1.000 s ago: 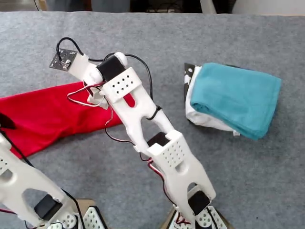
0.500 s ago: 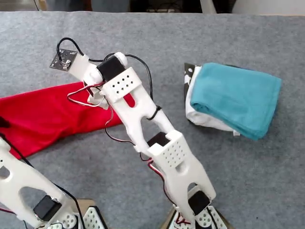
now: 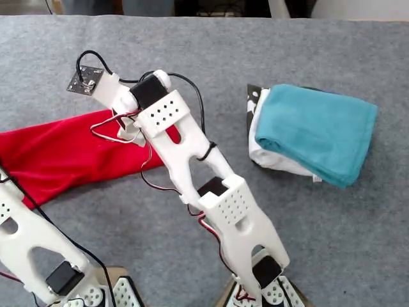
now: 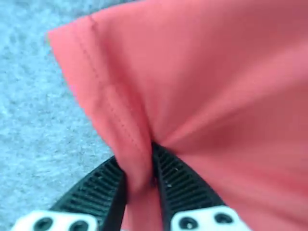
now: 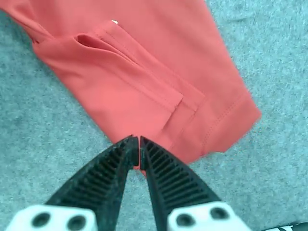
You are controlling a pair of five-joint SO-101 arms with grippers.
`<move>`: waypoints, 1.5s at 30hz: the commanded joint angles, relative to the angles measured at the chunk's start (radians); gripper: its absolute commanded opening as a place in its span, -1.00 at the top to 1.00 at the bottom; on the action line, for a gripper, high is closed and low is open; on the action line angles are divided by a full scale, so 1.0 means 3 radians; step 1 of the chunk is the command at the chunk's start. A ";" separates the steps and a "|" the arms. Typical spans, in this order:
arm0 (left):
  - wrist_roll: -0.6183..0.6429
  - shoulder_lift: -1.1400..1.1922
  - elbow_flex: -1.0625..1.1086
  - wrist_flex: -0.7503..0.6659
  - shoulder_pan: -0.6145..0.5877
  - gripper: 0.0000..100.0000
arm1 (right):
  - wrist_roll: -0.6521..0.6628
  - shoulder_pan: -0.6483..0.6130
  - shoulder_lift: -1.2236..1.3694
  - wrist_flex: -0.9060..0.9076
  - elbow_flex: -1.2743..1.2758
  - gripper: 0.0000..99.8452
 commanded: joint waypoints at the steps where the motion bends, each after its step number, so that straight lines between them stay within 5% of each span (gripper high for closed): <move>1: -0.0031 -0.0015 -0.0243 0.0077 -0.0013 0.94 | -0.0036 0.0010 -0.0248 0.0015 -0.0033 0.97; 7: 0.0087 -0.0394 -0.0192 0.0087 0.0171 0.94 | -0.0020 0.0343 -0.0253 0.0015 -0.0458 0.97; 13: 0.0378 -0.1350 0.0632 0.0087 0.0627 0.94 | -0.0015 0.0803 -0.0253 0.0015 -0.0979 0.97; 25: 0.1038 -0.3099 0.2488 0.0077 0.2207 0.94 | -0.0020 0.1545 -0.0248 0.0015 -0.1675 0.97; 33: 0.1708 -0.3038 0.2350 -0.0138 0.3153 0.94 | -0.0020 0.2066 -0.0233 0.0020 -0.1701 0.97; 45: 0.2348 -0.2358 0.2345 -0.0829 0.3746 0.94 | -0.0015 0.2209 -0.0233 0.0020 -0.1706 0.97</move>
